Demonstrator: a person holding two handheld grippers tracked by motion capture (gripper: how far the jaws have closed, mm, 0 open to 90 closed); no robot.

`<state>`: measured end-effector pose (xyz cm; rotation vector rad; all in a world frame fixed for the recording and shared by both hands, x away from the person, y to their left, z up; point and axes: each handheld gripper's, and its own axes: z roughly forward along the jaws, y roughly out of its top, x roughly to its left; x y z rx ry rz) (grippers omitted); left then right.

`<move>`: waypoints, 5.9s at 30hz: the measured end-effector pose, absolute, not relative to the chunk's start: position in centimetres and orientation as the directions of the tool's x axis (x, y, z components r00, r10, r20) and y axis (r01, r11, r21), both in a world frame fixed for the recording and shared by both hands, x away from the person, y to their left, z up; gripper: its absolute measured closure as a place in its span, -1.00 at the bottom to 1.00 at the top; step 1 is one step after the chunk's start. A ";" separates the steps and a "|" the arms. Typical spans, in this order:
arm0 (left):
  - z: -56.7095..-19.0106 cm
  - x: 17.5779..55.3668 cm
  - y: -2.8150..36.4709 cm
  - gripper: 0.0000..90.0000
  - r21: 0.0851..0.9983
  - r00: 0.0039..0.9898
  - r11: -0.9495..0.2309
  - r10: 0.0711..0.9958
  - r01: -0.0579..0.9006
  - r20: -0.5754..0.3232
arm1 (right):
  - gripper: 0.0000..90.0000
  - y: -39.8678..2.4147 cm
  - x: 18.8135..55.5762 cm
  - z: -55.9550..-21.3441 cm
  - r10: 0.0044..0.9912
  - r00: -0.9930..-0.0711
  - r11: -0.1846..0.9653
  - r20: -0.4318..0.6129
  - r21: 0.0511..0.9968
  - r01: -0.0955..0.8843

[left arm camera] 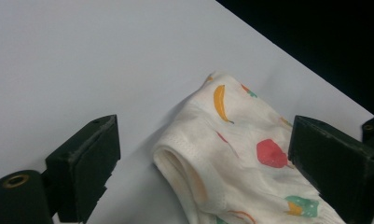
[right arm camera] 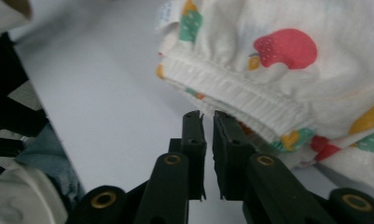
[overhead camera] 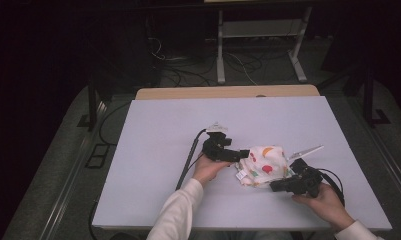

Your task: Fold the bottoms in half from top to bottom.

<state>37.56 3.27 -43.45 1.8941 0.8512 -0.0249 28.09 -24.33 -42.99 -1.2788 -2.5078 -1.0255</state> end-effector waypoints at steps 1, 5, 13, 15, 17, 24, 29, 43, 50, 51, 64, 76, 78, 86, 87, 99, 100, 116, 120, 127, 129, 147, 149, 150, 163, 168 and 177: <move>-43.4 37.6 3.3 -0.86 0.790 0.749 -0.236 0.548 0.566 -0.373 | 0.75 -24.4 27.9 -42.7 0.658 -0.632 0.404 0.409 0.516 0.755; -43.5 37.7 3.2 -0.95 0.783 0.743 -0.235 0.551 0.576 -0.381 | 0.52 -24.8 27.3 -41.3 0.658 -0.648 0.394 0.384 0.558 0.730; -43.0 37.9 2.6 -1.00 0.774 0.762 -0.274 0.529 0.571 -0.375 | -0.08 -25.5 28.5 -39.3 0.647 -0.670 0.363 0.363 0.626 0.690; -42.8 38.0 2.6 -1.00 0.777 0.764 -0.272 0.526 0.567 -0.374 | -0.22 -25.7 29.0 -39.1 0.655 -0.669 0.354 0.351 0.640 0.682; -42.5 38.0 2.6 -1.00 0.780 0.766 -0.270 0.523 0.564 -0.373 | -0.35 -25.9 29.5 -39.1 0.639 -0.676 0.340 0.366 0.655 0.675; -42.2 38.3 2.7 -1.00 0.784 0.772 -0.275 0.519 0.556 -0.366 | -0.71 -26.6 31.3 -39.1 0.634 -0.676 0.318 0.376 0.671 0.670; -42.1 38.5 2.6 -1.00 0.784 0.787 -0.293 0.501 0.547 -0.362 | -0.92 -26.9 32.5 -39.2 0.618 -0.683 0.312 0.388 0.677 0.667; -43.1 39.9 3.0 -1.00 0.763 0.768 -0.289 0.508 0.579 -0.390 | -0.98 -27.6 35.8 -40.4 0.658 -0.665 0.308 0.353 0.680 0.665; -43.7 40.5 3.3 -1.00 0.759 0.751 -0.264 0.519 0.596 -0.409 | -0.98 -28.2 37.2 -41.9 0.690 -0.640 0.310 0.339 0.661 0.683; -43.8 40.5 3.3 -1.00 0.758 0.749 -0.262 0.520 0.597 -0.410 | -0.98 -28.3 37.3 -42.0 0.692 -0.636 0.304 0.342 0.661 0.686; -45.0 41.3 3.0 -1.00 0.737 0.711 -0.220 0.535 0.639 -0.456 | -0.97 -29.0 38.8 -43.3 0.707 -0.606 0.260 0.364 0.663 0.702; -45.7 41.5 3.0 -0.81 0.696 0.694 -0.255 0.546 0.671 -0.469 | -0.77 -29.1 39.6 -44.3 0.720 -0.591 0.253 0.363 0.656 0.711; -45.9 41.4 2.8 -0.69 0.693 0.696 -0.257 0.536 0.674 -0.478 | -0.70 -29.2 39.8 -44.5 0.721 -0.589 0.247 0.364 0.659 0.710; -46.0 41.6 2.7 -0.39 0.688 0.690 -0.234 0.508 0.687 -0.516 | -0.44 -29.3 40.3 -45.1 0.721 -0.589 0.253 0.366 0.652 0.715; -46.0 41.6 2.8 -0.35 0.685 0.689 -0.235 0.504 0.689 -0.520 | -0.39 -29.3 40.3 -45.2 0.720 -0.590 0.256 0.366 0.650 0.716; -45.9 41.8 1.8 0.06 0.658 0.688 -0.278 0.510 0.700 -0.517 | 0.18 -29.0 40.7 -45.4 0.711 -0.606 0.286 0.357 0.641 0.712; -45.9 41.8 1.7 0.08 0.658 0.689 -0.280 0.508 0.699 -0.516 | 0.25 -28.9 40.7 -45.4 0.712 -0.607 0.290 0.353 0.640 0.712; -45.4 41.4 1.3 0.82 0.664 0.702 -0.315 0.546 0.678 -0.458 | 0.90 -28.7 40.5 -45.0 0.724 -0.582 0.272 0.370 0.622 0.735; -44.8 41.0 1.4 0.83 0.674 0.712 -0.322 0.547 0.665 -0.441 | 0.90 -28.6 40.3 -44.6 0.731 -0.580 0.272 0.360 0.625 0.732; -43.7 40.7 2.0 0.84 0.684 0.735 -0.352 0.542 0.639 -0.408 | 0.90 -28.2 40.1 -43.9 0.725 -0.584 0.263 0.365 0.636 0.725; -43.5 40.7 2.3 0.84 0.685 0.738 -0.359 0.545 0.634 -0.397 | 0.90 -27.8 40.1 -43.8 0.724 -0.588 0.269 0.360 0.637 0.722; -43.2 40.9 5.9 0.84 0.684 0.715 -0.345 0.591 0.643 -0.373 | 0.90 -24.2 40.9 -42.9 0.696 -0.629 0.306 0.345 0.650 0.695; -43.1 41.0 6.3 0.84 0.685 0.709 -0.338 0.598 0.645 -0.373 | 0.90 -23.8 40.9 -42.8 0.692 -0.635 0.310 0.342 0.654 0.690; -43.1 41.0 6.5 0.84 0.686 0.708 -0.337 0.601 0.645 -0.371 | 0.90 -23.7 41.0 -42.8 0.691 -0.637 0.311 0.341 0.656 0.688; -42.3 42.5 8.4 0.84 0.701 0.700 -0.324 0.624 0.635 -0.346 | 0.90 -21.0 42.2 -42.3 0.719 -0.622 0.306 0.310 0.662 0.684; -41.7 43.2 8.8 0.84 0.713 0.702 -0.317 0.628 0.625 -0.336 | 0.90 -20.6 42.9 -41.9 0.730 -0.609 0.293 0.309 0.664 0.688; -42.2 44.6 8.4 0.84 0.722 0.702 -0.318 0.638 0.614 -0.316 | 0.90 -20.5 43.9 -42.3 0.763 -0.564 0.254 0.316 0.655 0.712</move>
